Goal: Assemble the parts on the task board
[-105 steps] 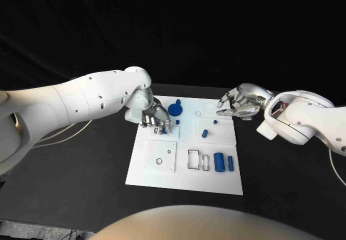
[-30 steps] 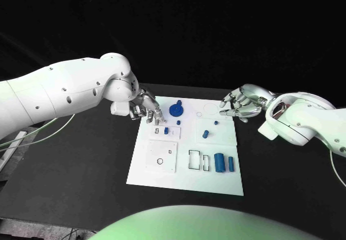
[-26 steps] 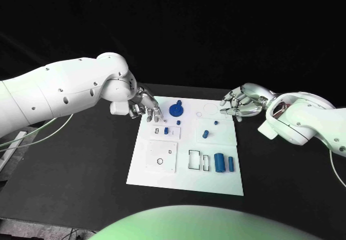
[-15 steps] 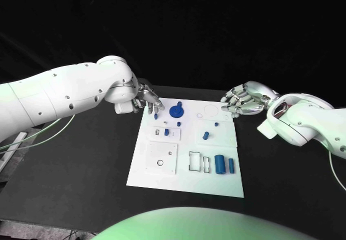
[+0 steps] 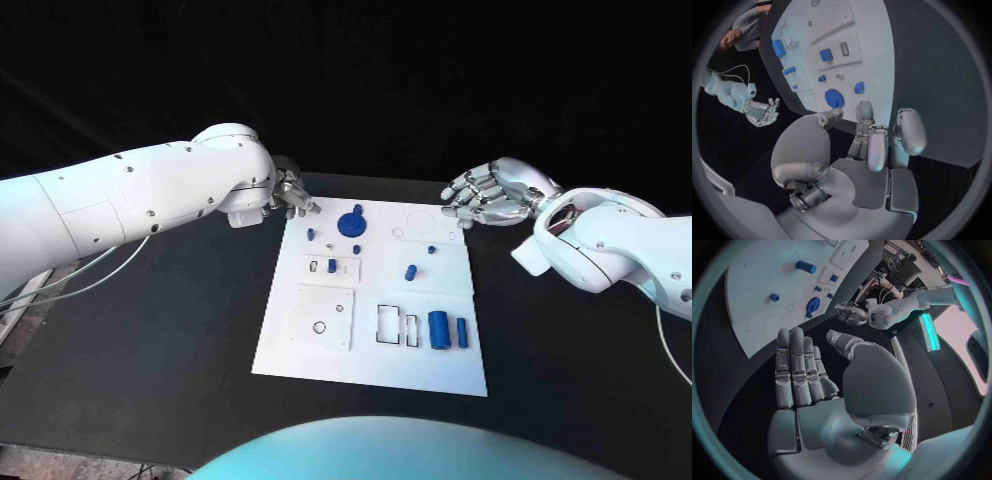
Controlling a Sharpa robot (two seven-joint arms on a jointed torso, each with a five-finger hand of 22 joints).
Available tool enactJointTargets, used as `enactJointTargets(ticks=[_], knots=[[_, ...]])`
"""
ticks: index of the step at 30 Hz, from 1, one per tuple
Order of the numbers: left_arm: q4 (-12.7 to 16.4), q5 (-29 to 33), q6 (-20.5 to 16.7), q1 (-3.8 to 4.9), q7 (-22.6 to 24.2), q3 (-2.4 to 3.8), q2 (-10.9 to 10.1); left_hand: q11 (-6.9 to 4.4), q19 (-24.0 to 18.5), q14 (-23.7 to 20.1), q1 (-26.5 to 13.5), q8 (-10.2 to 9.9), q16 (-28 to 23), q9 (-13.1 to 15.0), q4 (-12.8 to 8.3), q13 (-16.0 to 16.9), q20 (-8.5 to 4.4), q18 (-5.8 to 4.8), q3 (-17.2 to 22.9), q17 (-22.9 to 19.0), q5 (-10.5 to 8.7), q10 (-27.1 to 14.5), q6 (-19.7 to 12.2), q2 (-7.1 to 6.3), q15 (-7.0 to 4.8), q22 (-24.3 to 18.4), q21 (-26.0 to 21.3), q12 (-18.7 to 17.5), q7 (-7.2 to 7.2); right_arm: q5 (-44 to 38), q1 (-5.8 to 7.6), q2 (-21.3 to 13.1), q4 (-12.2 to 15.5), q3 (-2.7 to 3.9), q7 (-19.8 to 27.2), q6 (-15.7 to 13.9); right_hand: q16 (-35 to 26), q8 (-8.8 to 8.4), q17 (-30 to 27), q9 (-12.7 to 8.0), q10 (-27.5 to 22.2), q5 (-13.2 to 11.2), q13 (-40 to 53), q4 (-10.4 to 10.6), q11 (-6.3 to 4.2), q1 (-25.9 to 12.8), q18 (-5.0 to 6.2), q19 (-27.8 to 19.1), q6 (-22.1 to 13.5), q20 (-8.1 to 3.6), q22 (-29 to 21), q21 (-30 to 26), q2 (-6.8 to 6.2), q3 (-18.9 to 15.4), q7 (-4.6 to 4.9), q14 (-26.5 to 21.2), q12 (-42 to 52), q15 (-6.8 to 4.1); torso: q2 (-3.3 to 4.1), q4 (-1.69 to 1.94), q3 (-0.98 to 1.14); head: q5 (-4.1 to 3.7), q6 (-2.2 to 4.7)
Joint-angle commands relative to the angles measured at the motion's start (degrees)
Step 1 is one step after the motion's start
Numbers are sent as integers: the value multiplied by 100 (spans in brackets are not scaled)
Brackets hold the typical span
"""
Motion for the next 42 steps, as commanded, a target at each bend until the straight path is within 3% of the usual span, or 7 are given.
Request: enactJointTargets(ticks=[1,10,16,23,35,38,42], knots=[[-30,-368,21,-25,100,-1,36,11,38,470,-12,-75,9,-79,60,6,25,-18,-15,1195,-25,-54,-54,-72,5,472,10,35,28,77,-4,-1,9,-1,134,-75,-48,-33,10,-15,9,20,-29,-37,28,-51,55,-11,-46,34,-25,-34,-12,-17,1,-44,-35,4,-1,8,-3,-15,-6],[-142,-355,279,-123,142,-14,126,68,58,499,-9,-346,73,-418,296,-19,74,-23,-246,1273,-25,-92,-66,-141,58,505,28,134,91,73,-4,-4,13,-1,154,-127,-188,-58,11,-41,-42,94,-136,-68,58,-48,55,-29,-84,62,-110,-116,3,-32,27,-96,-117,34,-7,0,-4,9,-28],[-211,-187,316,-160,161,-16,166,131,112,549,150,-1021,170,-1066,393,-86,121,-40,-464,1396,-25,-62,30,-67,113,578,106,226,164,71,-4,-2,12,-1,177,-129,-346,-52,-36,-63,-14,128,-263,-90,63,-62,60,-3,-44,75,-182,-169,28,-27,27,-87,-211,41,-15,4,4,26,-29],[-270,-3,360,-173,186,-17,202,137,150,573,202,-1389,217,-1425,401,-142,143,-54,-666,1457,-26,-39,293,-44,122,639,173,281,174,69,-4,4,5,-1,167,-128,-436,-61,-72,-81,0,130,-333,-104,71,-70,59,-2,-45,83,-222,-203,32,-28,33,-80,-265,50,-16,4,7,26,-21],[-386,227,511,-196,133,-42,277,100,150,594,468,-1510,257,-1603,304,-189,135,-52,-630,1510,-3,-33,692,99,101,663,169,343,127,69,-9,15,-2,-1,129,-117,-489,-70,-92,-94,15,126,-378,-108,76,-86,59,1,-51,89,-250,-225,31,-38,39,-65,-295,56,-16,2,6,34,-22],[-416,276,513,-198,84,-44,291,81,152,594,554,-1506,257,-1630,246,-202,126,-51,-576,1510,59,-32,794,122,87,669,167,372,104,69,-9,15,-1,-1,122,-116,-489,-70,-92,-94,15,126,-378,-108,76,-86,59,1,-51,89,-250,-225,31,-38,39,-65,-295,56,-14,3,6,31,-22],[-466,330,530,-199,23,-46,313,82,151,594,575,-1536,257,-1677,199,-227,120,-51,-528,1510,325,-67,813,78,85,680,159,402,107,68,-10,17,2,-1,116,-116,-498,-71,-95,-96,18,125,-385,-106,77,-90,59,2,-52,90,-254,-228,33,-40,39,-63,-300,57,-13,-1,3,32,-34]])
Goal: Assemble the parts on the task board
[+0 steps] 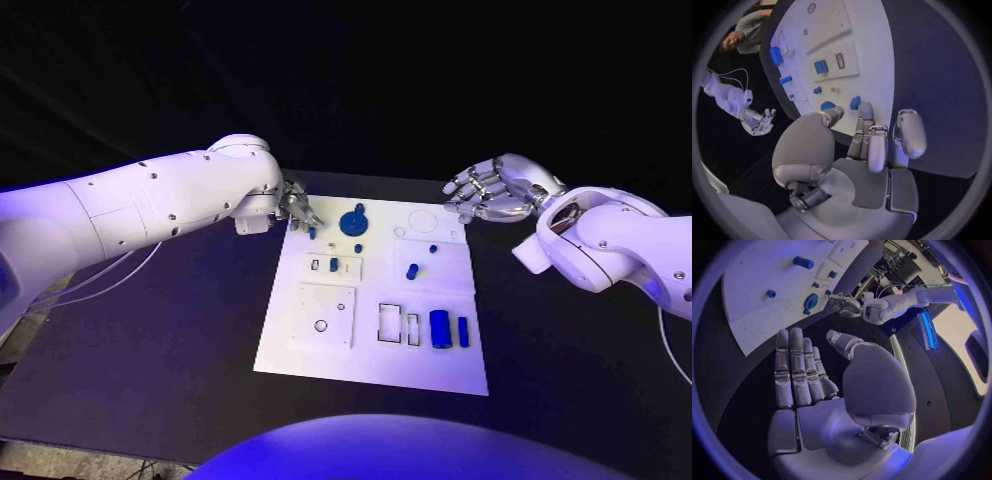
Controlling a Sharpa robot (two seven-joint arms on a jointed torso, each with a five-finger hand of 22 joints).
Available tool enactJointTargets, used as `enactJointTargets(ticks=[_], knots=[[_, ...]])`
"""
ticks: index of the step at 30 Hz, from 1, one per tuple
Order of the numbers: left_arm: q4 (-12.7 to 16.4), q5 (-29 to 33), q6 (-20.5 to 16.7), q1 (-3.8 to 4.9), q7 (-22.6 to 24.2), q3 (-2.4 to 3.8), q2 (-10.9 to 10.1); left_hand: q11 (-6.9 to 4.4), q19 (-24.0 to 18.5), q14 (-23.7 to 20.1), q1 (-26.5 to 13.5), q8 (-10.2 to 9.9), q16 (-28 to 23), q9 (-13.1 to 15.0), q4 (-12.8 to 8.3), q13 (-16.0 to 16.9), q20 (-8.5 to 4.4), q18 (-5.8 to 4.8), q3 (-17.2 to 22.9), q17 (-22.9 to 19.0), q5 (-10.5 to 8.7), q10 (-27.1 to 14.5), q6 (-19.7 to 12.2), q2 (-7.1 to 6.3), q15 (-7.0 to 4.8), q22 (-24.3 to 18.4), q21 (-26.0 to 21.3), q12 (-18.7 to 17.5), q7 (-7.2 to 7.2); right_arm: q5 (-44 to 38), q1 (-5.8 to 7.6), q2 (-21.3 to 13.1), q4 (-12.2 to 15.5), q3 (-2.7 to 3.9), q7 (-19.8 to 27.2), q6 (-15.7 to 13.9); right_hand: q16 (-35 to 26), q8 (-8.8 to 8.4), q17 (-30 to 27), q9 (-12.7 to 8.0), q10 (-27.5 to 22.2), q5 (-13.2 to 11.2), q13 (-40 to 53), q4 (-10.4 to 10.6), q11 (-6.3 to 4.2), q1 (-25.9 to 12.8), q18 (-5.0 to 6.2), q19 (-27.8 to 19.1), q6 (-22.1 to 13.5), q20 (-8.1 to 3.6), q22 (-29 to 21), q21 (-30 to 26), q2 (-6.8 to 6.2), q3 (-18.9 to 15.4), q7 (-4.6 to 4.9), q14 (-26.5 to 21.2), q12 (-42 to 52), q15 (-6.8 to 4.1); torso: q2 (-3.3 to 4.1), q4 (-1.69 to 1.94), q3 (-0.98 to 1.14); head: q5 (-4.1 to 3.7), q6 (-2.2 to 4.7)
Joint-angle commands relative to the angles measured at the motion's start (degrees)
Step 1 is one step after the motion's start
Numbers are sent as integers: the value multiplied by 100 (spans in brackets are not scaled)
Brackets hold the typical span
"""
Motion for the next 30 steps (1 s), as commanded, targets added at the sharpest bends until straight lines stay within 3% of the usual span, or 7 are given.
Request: enactJointTargets(ticks=[1,3,14,30], knots=[[-31,186,130,-1,-77,1,28,-21,30,596,36,-21,20,-16,-28,-12,-4,-52,8,1510,104,-12,55,-15,-1,686,10,36,5,-7,-4,6,6,0,17,17,-34,-27,-10,-8,33,25,-4,-28,27,-57,61,10,12,38,-5,-24,-1,-8,15,9,-34,26,3,-4,-4,1,-12],[-45,205,144,-1,-98,1,34,-19,26,596,17,-27,20,-29,-36,-21,-4,-51,13,1510,197,-25,55,-44,0,688,2,48,8,-7,-4,6,7,0,14,15,-45,-29,-14,-11,35,22,-14,-27,28,-63,61,11,10,39,-11,-29,-1,-13,16,12,-40,28,5,-4,-4,-1,-16],[-90,259,215,-1,-144,0,75,-23,28,596,16,-8,20,-30,-50,-29,-5,-51,35,1510,253,-36,89,-36,0,695,5,59,-1,-7,-6,13,5,0,8,21,-58,-31,-18,-14,38,18,-25,-27,29,-68,61,10,7,41,-19,-35,-1,-17,17,14,-47,29,1,1,-3,-5,-42],[-220,261,273,-2,-168,-19,164,-36,25,596,24,36,20,-27,-87,-45,-9,-50,66,1510,110,-36,140,-18,-8,702,-4,94,-17,-5,-8,14,22,0,3,44,-77,-33,-24,-18,44,15,-41,-20,31,-81,61,11,7,44,-30,-44,7,-23,19,21,-56,32,1,-3,-2,-12,-55]])
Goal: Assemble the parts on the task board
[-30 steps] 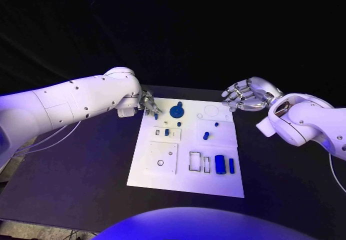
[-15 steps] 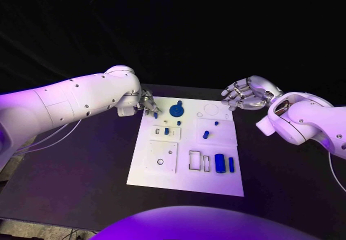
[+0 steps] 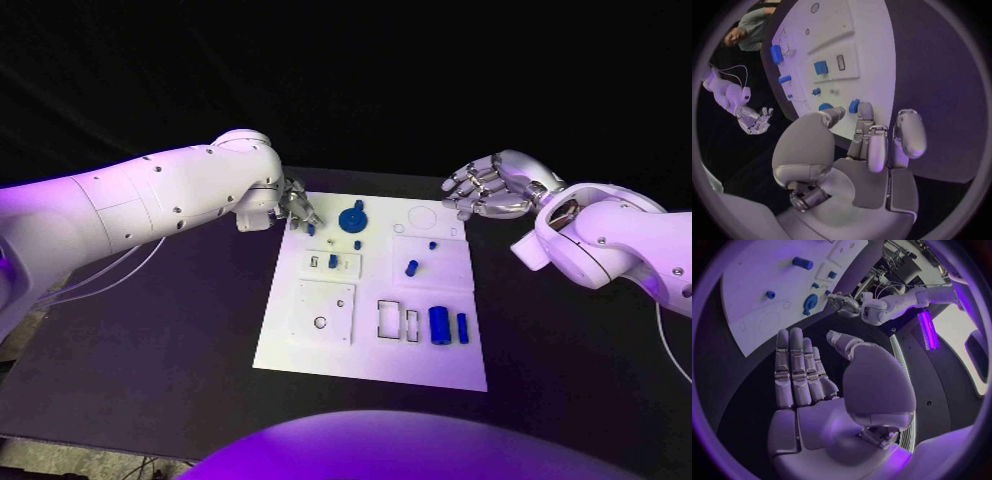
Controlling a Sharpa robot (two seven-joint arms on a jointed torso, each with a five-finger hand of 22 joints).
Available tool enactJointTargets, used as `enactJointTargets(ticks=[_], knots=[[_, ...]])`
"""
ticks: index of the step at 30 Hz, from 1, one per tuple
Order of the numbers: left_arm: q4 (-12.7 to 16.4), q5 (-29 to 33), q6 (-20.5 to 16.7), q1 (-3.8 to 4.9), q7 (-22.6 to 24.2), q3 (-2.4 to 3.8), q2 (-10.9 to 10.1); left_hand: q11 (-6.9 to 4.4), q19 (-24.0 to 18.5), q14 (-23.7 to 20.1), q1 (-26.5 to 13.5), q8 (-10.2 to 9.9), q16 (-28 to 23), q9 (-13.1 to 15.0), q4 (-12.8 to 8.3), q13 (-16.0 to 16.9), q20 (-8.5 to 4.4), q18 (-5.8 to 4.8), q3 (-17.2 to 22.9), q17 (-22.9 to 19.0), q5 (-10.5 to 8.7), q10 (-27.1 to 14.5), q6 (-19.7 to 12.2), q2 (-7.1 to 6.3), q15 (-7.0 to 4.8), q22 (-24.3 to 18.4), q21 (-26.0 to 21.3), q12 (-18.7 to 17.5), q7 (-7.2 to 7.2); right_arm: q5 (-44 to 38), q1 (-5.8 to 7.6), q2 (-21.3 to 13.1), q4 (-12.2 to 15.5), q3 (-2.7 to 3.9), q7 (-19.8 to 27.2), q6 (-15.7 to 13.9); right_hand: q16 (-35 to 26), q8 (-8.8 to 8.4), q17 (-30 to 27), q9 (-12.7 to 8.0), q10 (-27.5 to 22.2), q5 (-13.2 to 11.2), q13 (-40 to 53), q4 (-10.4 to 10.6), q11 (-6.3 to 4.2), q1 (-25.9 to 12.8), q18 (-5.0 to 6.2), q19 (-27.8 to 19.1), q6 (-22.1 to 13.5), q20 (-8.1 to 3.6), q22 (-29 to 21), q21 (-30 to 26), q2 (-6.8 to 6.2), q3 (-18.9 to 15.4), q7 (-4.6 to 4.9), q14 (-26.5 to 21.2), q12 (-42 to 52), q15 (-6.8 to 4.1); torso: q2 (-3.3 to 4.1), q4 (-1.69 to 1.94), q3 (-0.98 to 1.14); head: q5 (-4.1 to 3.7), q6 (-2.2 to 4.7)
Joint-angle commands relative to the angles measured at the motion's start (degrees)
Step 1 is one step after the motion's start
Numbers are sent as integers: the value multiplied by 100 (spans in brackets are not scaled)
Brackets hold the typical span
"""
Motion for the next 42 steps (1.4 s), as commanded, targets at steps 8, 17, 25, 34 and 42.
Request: enactJointTargets(ticks=[8,17,25,34,42], knots=[[-24,59,131,-1,-14,-4,36,-81,34,596,260,274,20,91,-283,1,-56,-50,251,1510,-254,20,126,192,-64,731,0,121,-82,-8,-4,9,5,0,11,49,-20,-33,-8,-7,26,15,-5,-20,13,-51,62,11,7,44,-5,-23,-23,-23,19,20,-35,32,-6,4,1,-6,0],[-34,84,111,-1,0,-5,46,-120,35,596,401,465,20,183,-548,9,-91,-52,619,1510,-406,55,107,303,-97,750,-8,168,-128,-6,-4,14,1,0,12,59,-20,-33,-8,-7,26,15,-5,-20,13,-51,62,11,7,44,-5,-23,-23,-23,19,20,-35,32,-3,5,-2,-10,0],[-40,193,36,-1,48,-5,46,-136,39,596,453,638,20,290,-767,46,-111,-56,936,1510,-410,129,50,417,-112,768,-4,212,-152,-6,-5,13,5,0,16,71,-41,-33,-13,-12,34,18,-25,-15,13,-60,63,15,9,46,-18,-33,-10,-26,19,30,-46,32,-5,8,-1,-11,0],[39,443,-158,-2,90,-5,-35,-144,113,596,409,1028,20,494,-1237,445,-125,-88,1606,1510,-411,477,9,536,-119,861,139,524,-155,-6,-6,13,-2,0,7,96,-44,-33,-14,-13,35,19,-28,-16,13,-61,63,15,9,47,-20,-34,-10,-28,19,32,-47,32,-8,5,0,8,0],[272,650,-402,-6,116,-1,-228,-173,146,596,256,1194,20,534,-1479,646,-141,-98,1929,1510,-408,662,35,517,-139,906,197,690,-170,-6,-9,11,-12,0,-5,118,-49,-34,-15,-14,36,20,-32,-16,14,-63,63,16,9,47,-23,-37,-12,-30,19,33,-50,33,-12,12,1,22,0]])
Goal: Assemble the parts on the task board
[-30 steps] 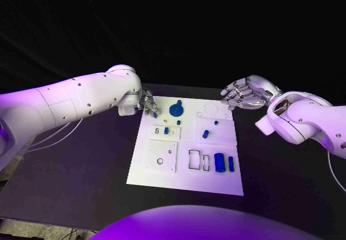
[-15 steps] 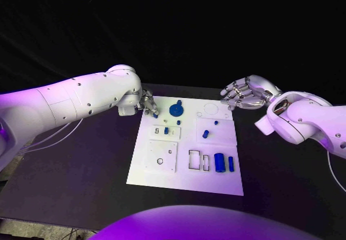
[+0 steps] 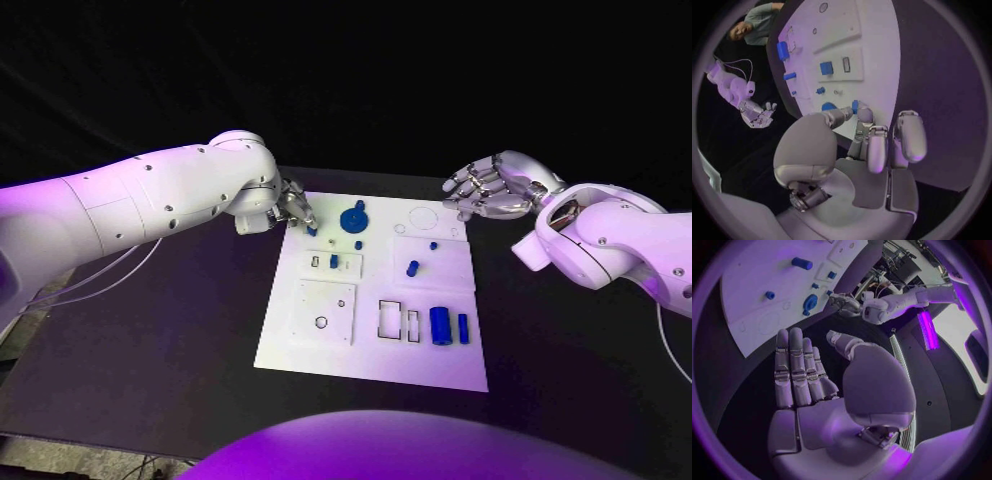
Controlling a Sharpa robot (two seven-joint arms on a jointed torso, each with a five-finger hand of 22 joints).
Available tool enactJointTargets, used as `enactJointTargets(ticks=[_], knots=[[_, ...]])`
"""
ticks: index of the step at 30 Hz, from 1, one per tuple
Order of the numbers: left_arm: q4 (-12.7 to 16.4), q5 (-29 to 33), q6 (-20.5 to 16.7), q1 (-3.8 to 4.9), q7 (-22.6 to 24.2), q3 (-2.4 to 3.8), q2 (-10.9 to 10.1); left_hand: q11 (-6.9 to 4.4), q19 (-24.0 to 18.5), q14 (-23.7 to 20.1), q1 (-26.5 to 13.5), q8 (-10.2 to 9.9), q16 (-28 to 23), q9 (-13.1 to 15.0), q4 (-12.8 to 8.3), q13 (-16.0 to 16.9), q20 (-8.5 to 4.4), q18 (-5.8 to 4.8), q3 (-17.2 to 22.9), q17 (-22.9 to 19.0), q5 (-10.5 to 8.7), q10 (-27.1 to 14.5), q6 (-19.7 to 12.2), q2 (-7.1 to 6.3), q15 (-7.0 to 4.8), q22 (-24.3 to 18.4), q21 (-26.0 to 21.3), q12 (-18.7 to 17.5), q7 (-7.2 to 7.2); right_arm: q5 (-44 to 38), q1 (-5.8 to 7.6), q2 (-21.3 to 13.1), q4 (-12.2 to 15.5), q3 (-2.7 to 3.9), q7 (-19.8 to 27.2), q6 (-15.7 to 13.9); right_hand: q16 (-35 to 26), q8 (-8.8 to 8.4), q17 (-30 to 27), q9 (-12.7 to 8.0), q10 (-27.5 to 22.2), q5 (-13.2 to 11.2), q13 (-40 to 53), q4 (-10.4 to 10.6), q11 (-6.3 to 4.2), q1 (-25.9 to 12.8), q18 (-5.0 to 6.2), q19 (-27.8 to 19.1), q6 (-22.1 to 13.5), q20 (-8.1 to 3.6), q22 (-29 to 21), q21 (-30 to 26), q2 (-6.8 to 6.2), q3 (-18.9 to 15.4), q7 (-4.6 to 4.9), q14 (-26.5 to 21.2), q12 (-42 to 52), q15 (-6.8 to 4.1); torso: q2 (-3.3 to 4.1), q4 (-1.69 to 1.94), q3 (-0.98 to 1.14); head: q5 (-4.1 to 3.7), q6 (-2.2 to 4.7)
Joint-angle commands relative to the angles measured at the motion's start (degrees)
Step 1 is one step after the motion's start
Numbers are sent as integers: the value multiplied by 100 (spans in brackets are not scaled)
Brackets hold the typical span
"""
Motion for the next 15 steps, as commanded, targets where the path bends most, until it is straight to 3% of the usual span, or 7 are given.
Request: enactJointTargets(ticks=[1,4,8,11,15], knots=[[130,275,-258,-2,86,5,-76,-41,68,595,-82,303,21,328,-786,104,-9,-103,850,1510,28,149,46,-2,-59,919,66,87,-56,-9,-5,4,-2,0,0,101,-27,-34,-9,-9,36,20,-5,-16,14,-64,63,-5,8,27,-8,-37,-12,-30,19,12,-27,11,-4,3,0,15,1],[282,367,-368,-2,92,6,-192,-55,108,595,-203,363,21,297,-903,247,-17,-118,1012,1510,86,292,112,-47,-69,957,136,192,-73,-9,-7,2,-5,0,-4,106,-27,-34,-9,-9,36,20,-5,-16,14,-64,63,-5,8,27,-8,-37,-12,-30,19,12,-27,11,-3,3,3,22,1],[484,468,-507,-6,110,7,-341,-92,134,595,-437,439,21,225,-1055,433,-40,-124,1183,1510,469,492,229,-136,-101,986,166,319,-106,-9,-10,-2,-7,0,-6,108,-38,-35,-11,-12,37,21,-15,-15,15,-72,62,-5,6,28,-15,-43,-16,-38,21,13,-33,13,-4,2,1,37,1],[635,497,-642,-20,143,7,-452,-132,179,595,-651,495,21,135,-1206,721,-79,-138,1247,1510,1086,739,386,-229,-137,1030,235,482,-161,-9,-13,-5,-9,0,-9,110,-38,-35,-11,-12,37,21,-15,-15,15,-72,62,-5,6,28,-15,-43,-16,-38,21,13,-33,13,-1,6,0,39,1],[772,488,-759,-42,195,7,-552,-155,212,595,-753,508,21,74,-1293,879,-98,-152,1272,1510,1386,865,481,-274,-157,1063,296,559,-191,-9,-16,-7,-11,-1,-11,112,-38,-35,-11,-12,37,21,-15,-15,15,-72,62,-5,6,28,-15,-43,-16,-38,21,13,-33,13,0,5,-1,50,1]])
